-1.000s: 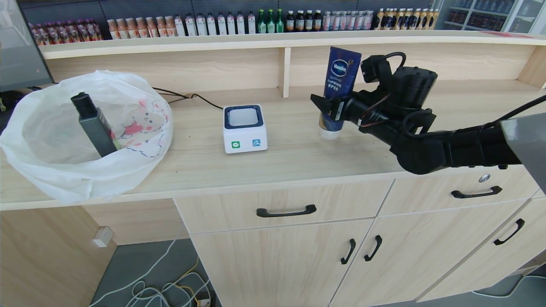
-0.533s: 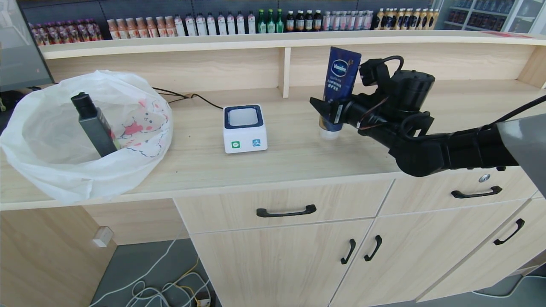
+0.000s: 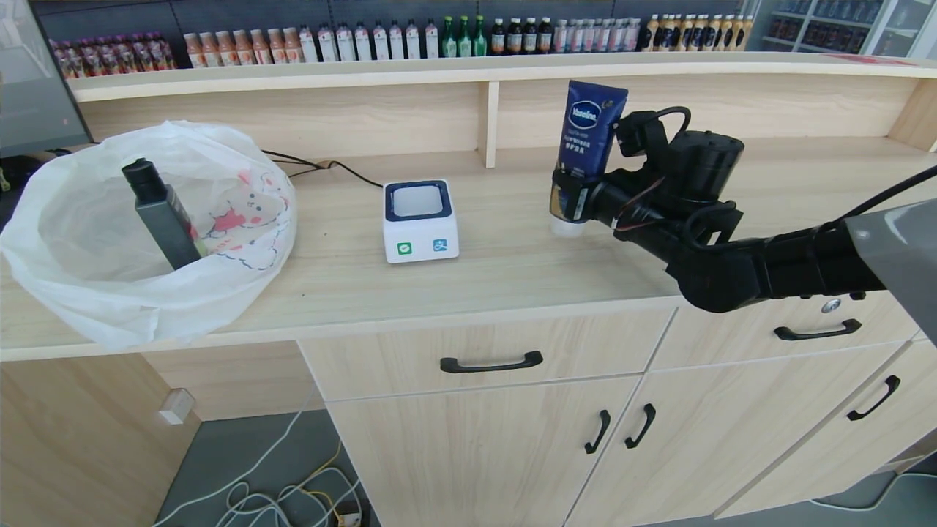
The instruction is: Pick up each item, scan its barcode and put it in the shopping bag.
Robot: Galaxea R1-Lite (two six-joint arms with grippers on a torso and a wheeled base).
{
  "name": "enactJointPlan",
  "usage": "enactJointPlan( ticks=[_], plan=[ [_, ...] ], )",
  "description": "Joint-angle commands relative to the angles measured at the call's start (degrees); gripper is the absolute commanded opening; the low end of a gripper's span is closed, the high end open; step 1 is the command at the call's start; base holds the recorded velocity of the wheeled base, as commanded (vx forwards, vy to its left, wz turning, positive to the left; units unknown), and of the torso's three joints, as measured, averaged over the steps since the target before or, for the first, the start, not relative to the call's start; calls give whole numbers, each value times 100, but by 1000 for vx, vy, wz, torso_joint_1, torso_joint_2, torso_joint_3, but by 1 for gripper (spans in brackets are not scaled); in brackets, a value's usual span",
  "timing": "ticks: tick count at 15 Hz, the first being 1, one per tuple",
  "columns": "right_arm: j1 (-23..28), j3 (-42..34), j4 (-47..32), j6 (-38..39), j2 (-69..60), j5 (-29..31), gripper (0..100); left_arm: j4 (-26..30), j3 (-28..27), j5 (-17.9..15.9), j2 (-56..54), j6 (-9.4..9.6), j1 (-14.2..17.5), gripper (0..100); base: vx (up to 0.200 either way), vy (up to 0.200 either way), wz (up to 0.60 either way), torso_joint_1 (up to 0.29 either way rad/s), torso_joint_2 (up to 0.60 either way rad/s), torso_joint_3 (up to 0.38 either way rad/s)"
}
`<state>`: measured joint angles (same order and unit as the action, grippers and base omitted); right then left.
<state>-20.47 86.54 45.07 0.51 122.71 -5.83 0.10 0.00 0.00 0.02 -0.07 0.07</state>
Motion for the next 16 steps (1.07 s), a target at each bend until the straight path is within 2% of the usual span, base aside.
enactJointPlan(
  ticks=[1,10,16],
  plan=[
    [-1,21,-7,2,-28,-6,0,-1,0,0,-2,7,1,100,0,0,0,0,0,0],
    [8,-6,116,-7,-116,-6,0,-1,0,0,-2,-1,1,100,0,0,0,0,0,0],
    [-98,-225,160,-148,-608,-6,0,-1,0,0,-2,7,1,100,0,0,0,0,0,0]
  ],
)
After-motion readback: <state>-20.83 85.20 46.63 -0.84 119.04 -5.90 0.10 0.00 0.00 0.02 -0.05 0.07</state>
